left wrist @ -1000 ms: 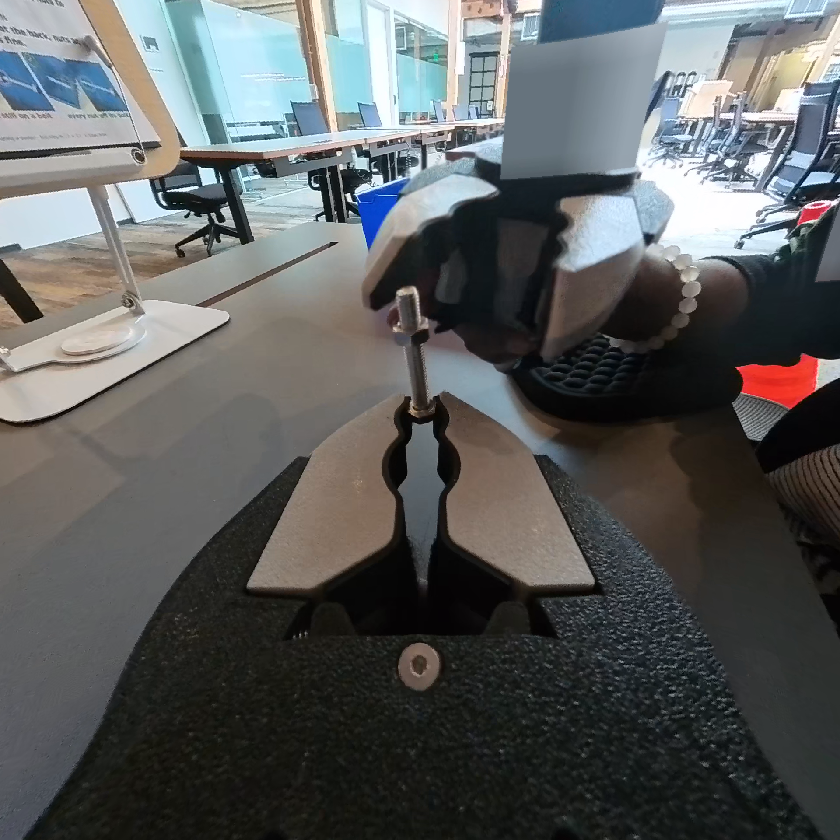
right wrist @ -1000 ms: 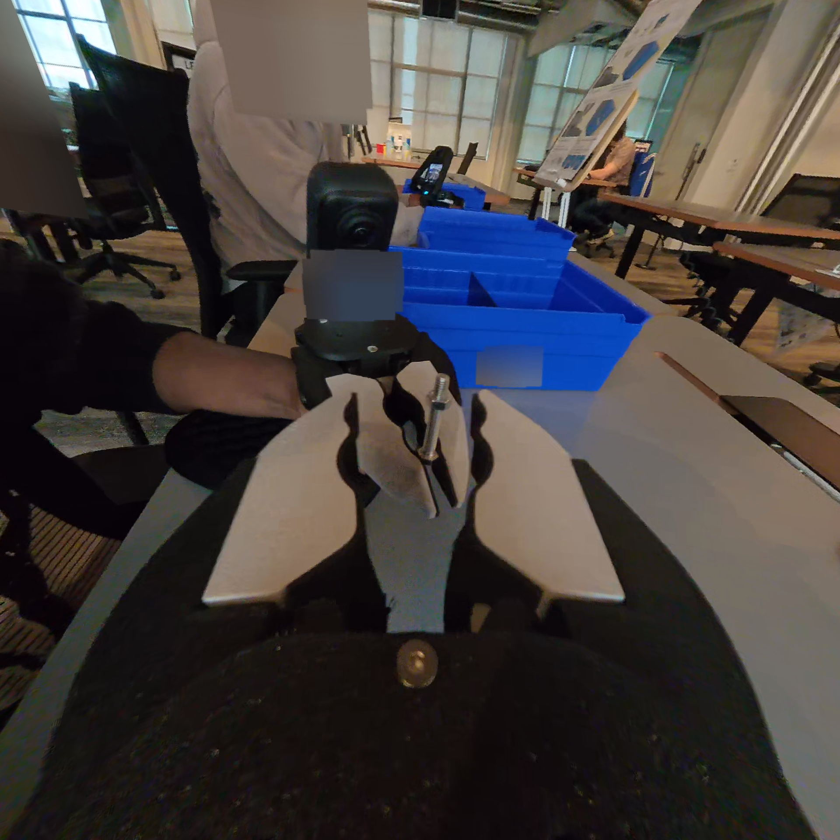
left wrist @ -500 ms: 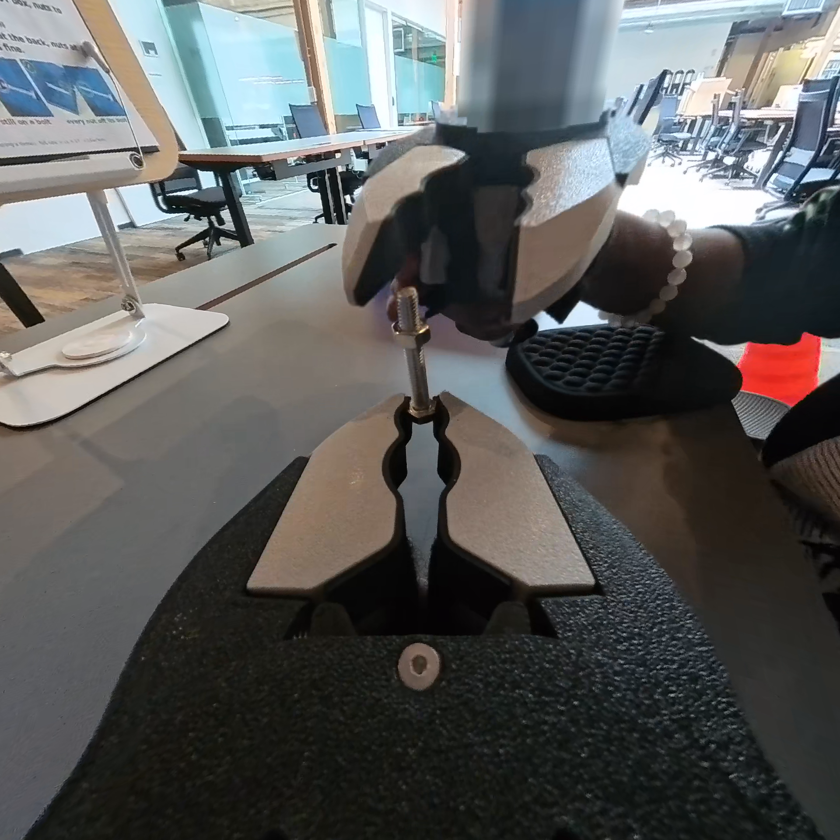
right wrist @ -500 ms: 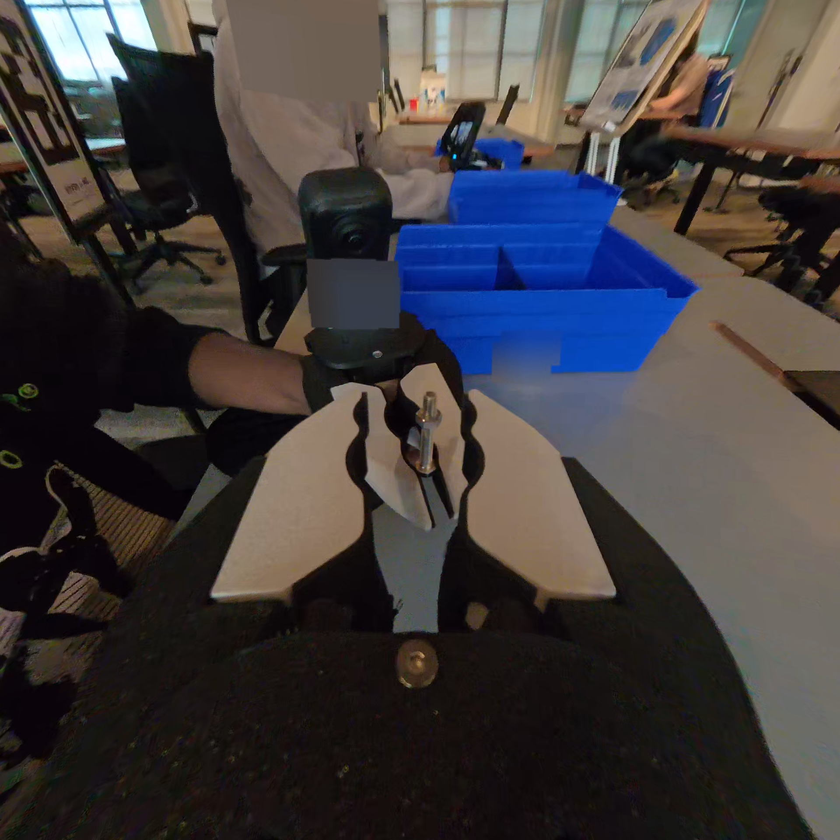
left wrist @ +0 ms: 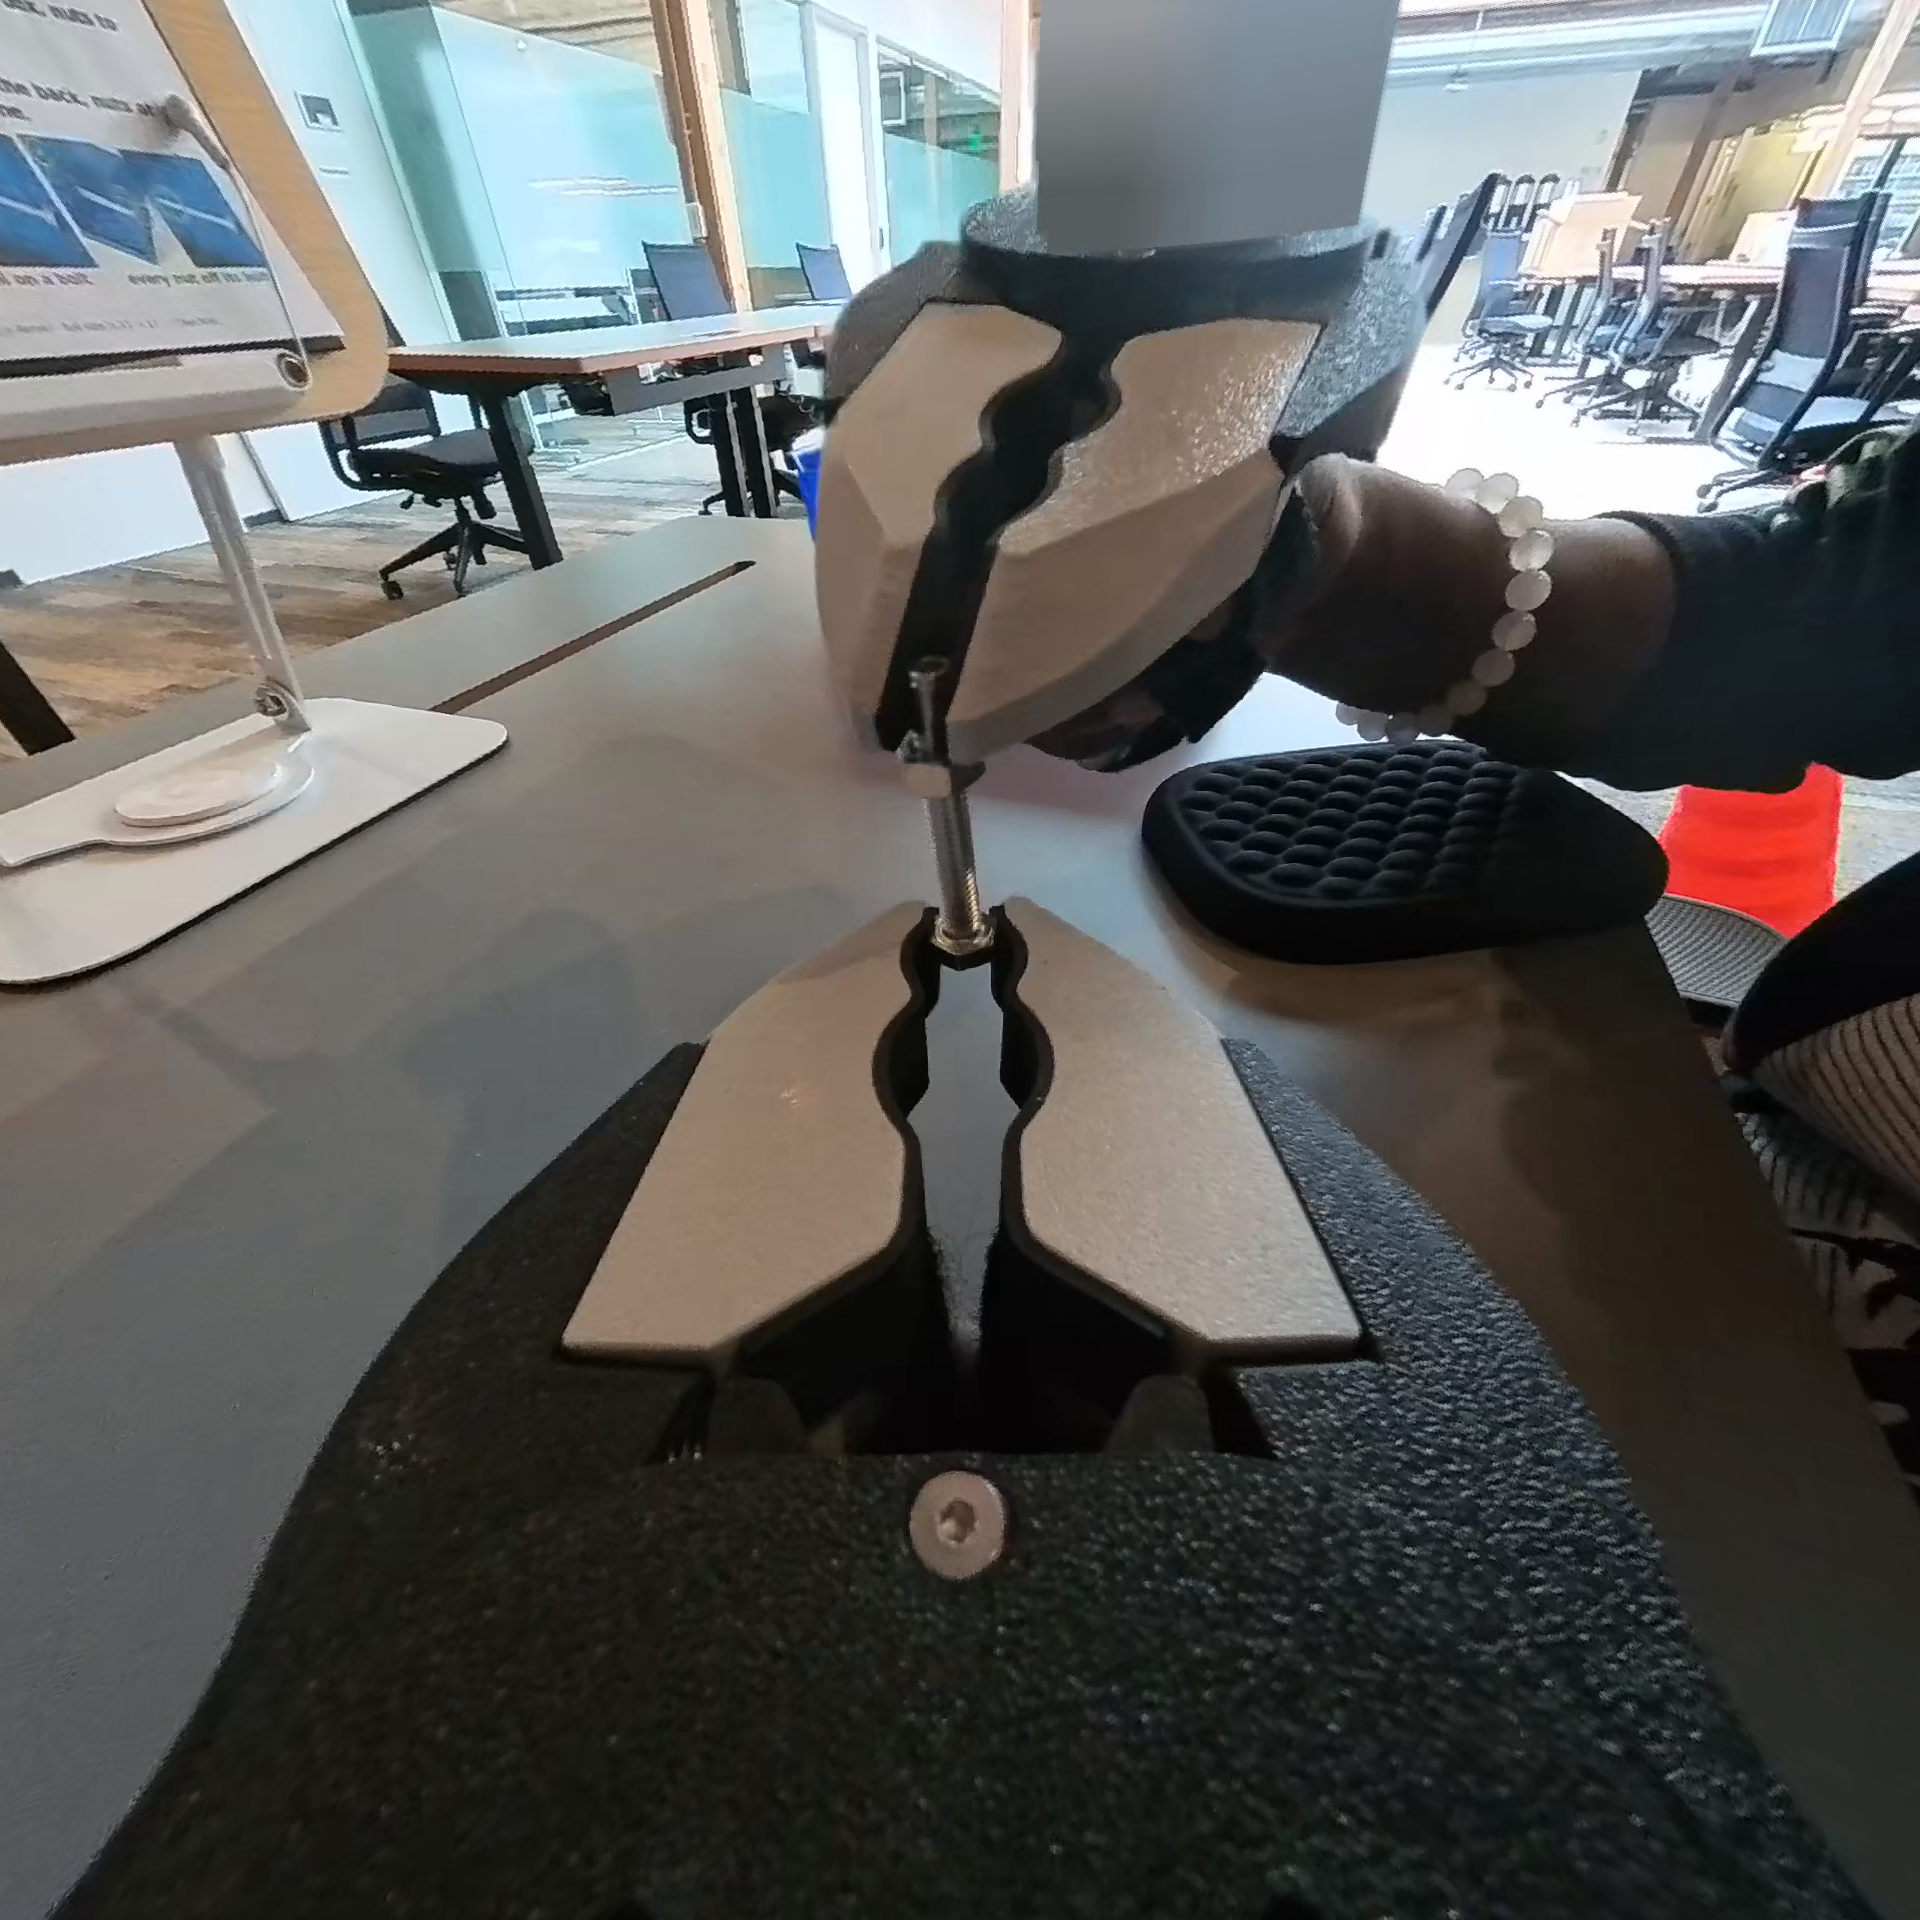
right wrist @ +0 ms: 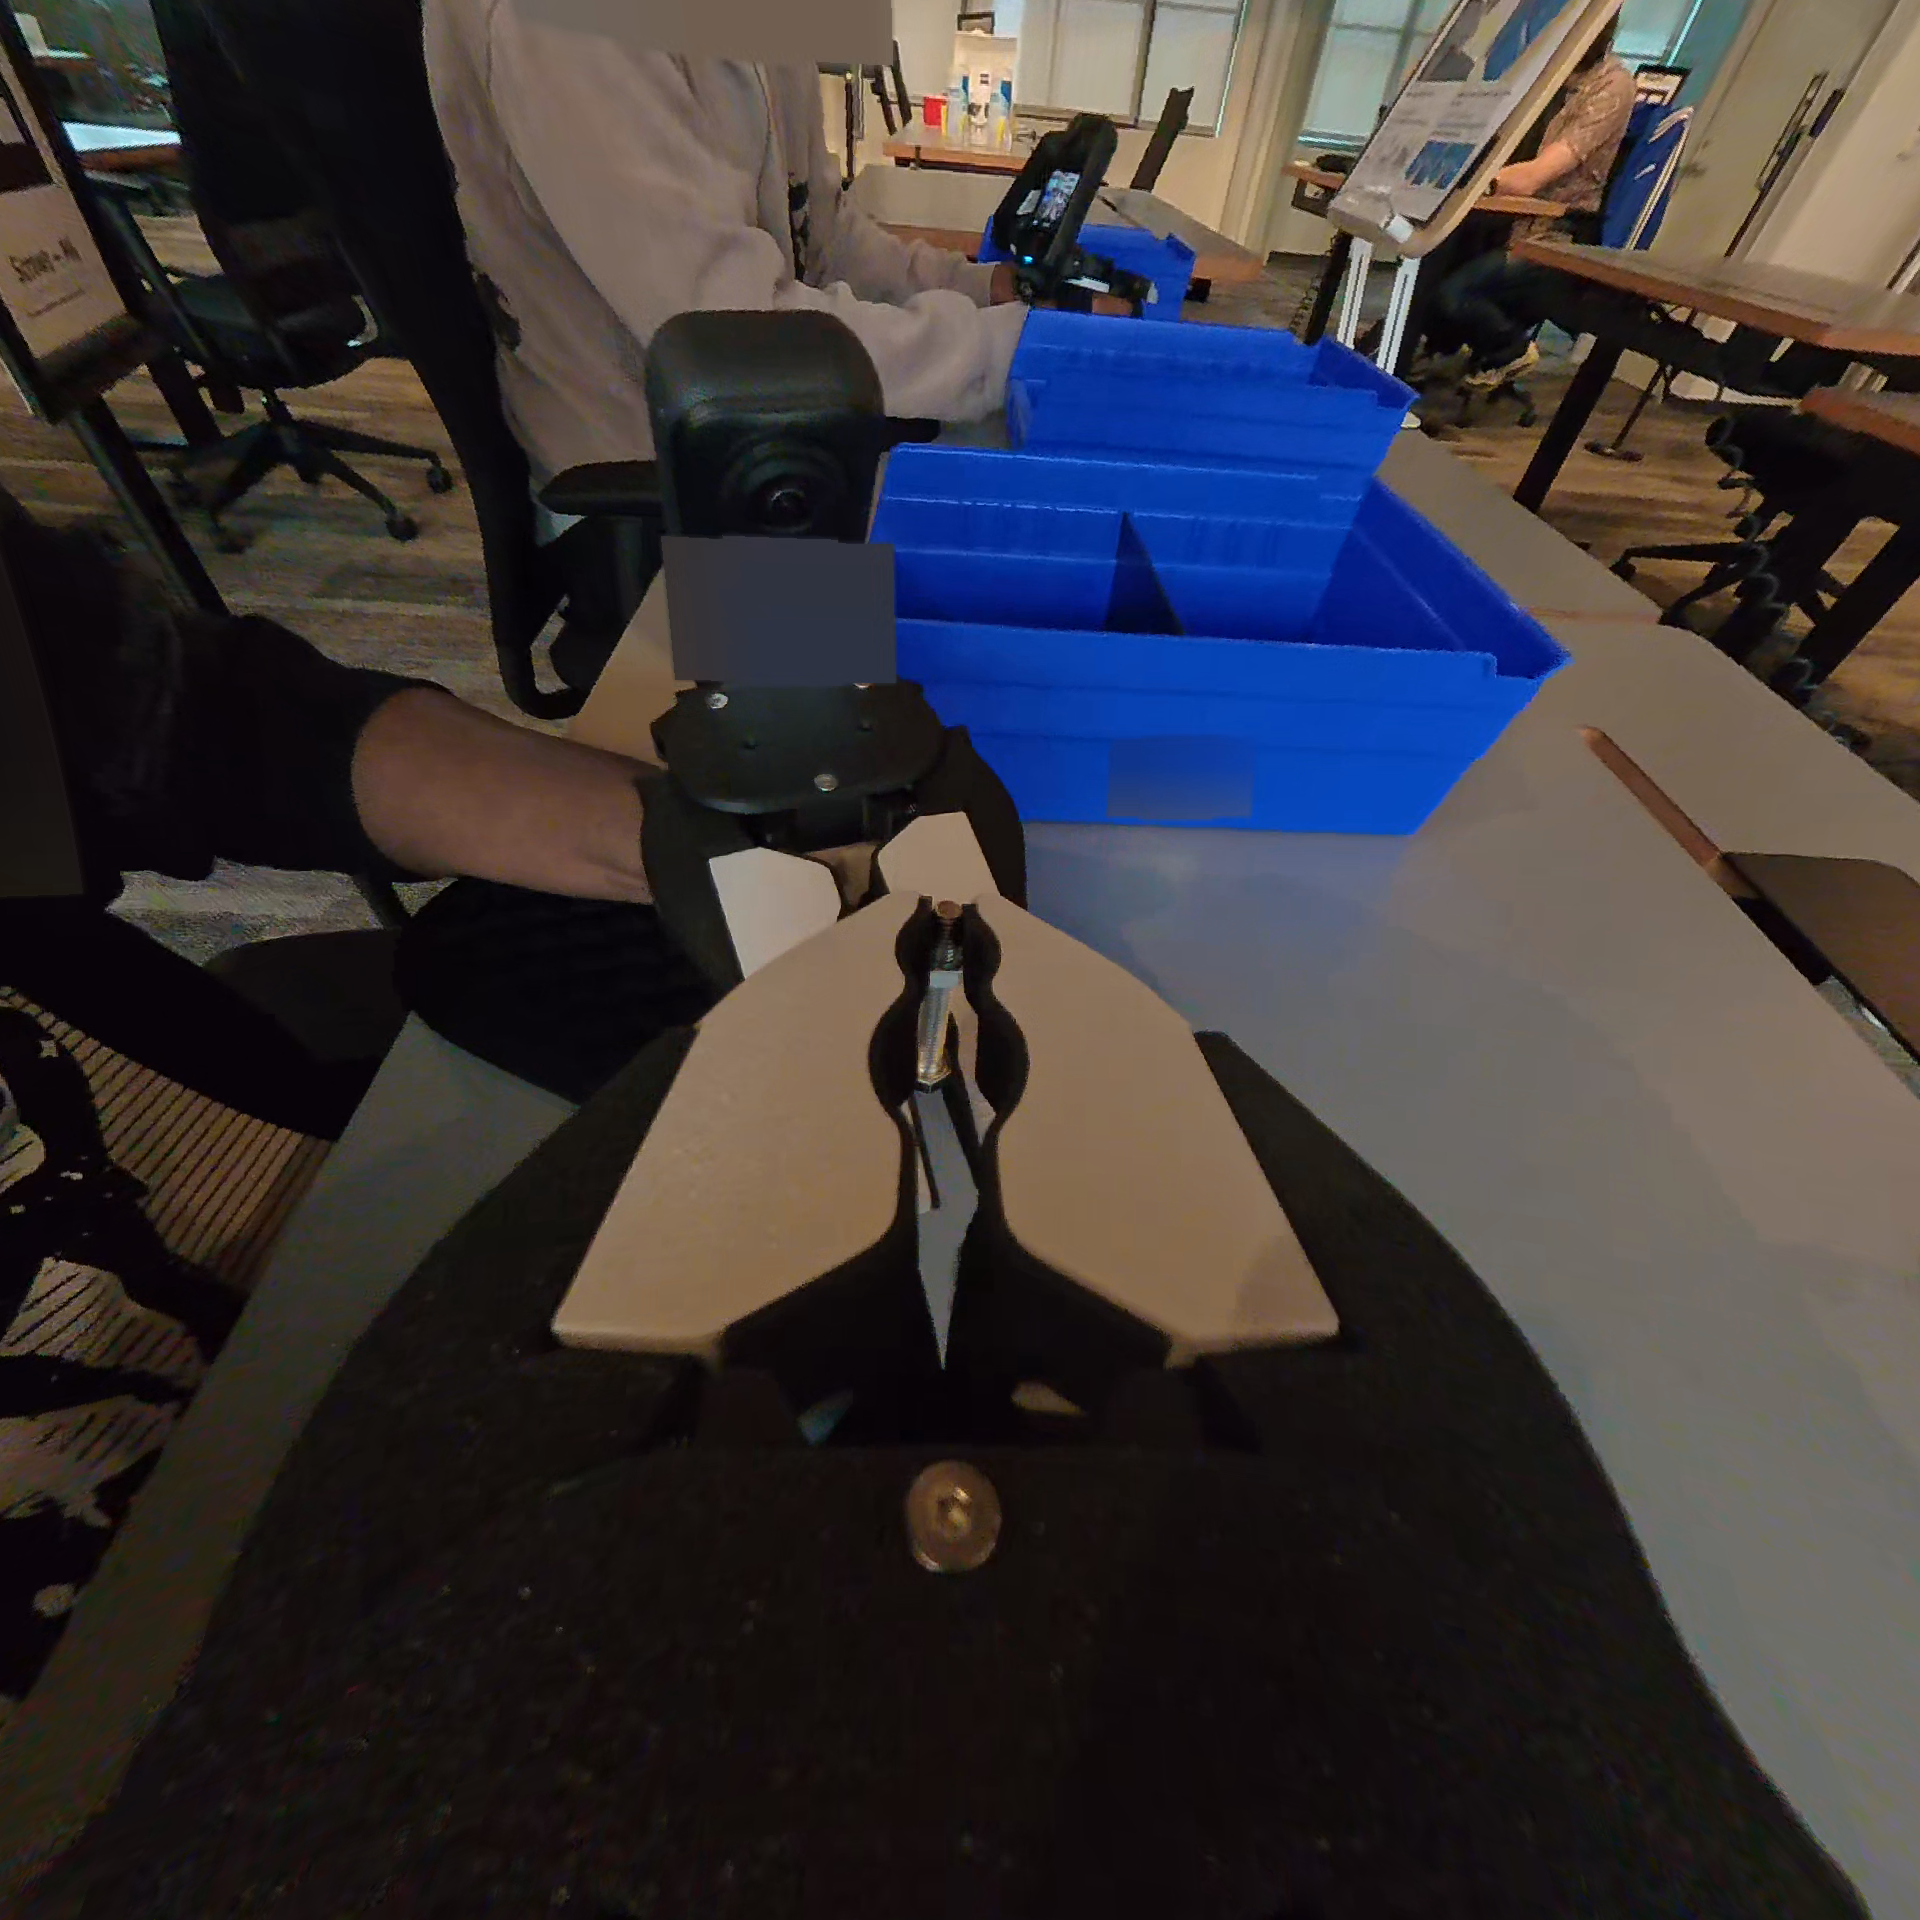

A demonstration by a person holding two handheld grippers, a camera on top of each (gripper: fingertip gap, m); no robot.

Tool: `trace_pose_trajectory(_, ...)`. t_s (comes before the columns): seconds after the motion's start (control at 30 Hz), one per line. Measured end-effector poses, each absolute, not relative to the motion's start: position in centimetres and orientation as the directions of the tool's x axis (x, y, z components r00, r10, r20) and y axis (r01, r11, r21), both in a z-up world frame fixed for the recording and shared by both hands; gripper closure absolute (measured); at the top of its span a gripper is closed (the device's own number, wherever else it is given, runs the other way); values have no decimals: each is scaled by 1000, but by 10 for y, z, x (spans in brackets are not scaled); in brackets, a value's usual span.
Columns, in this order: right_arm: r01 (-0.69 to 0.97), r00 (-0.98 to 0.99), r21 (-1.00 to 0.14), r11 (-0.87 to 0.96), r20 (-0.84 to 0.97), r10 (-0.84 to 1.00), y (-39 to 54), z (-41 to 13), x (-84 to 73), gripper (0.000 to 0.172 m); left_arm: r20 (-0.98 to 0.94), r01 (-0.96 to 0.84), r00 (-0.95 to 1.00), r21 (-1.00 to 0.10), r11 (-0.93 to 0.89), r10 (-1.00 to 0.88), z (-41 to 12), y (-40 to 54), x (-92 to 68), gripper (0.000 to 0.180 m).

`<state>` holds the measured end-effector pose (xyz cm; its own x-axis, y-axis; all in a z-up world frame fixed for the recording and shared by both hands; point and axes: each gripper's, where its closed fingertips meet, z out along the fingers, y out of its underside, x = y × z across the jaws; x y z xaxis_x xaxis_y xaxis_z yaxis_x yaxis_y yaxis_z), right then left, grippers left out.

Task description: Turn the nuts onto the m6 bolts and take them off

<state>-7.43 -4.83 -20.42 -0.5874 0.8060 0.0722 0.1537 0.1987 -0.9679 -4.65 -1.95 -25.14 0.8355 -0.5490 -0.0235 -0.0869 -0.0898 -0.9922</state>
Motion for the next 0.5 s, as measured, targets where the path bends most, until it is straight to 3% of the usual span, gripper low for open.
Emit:
trace_pose_trajectory(0.1,132,-583,-973,191,79,809,-46,-199,-75,168,-8,-55,836,-996,-69,-549,-247,-20,-49,170)
trace_pose_trajectory(0.23,92,-540,-980,177,101,835,-35,-183,-74,168,13,14,845,-1000,-2,-535,-234,-25,-57,139)
trace_pose_trajectory(0.5,74,-317,-976,203,170,933,33,-140,-28,167,15,14,866,-1000,-6,-500,-234,-20,-61,107)
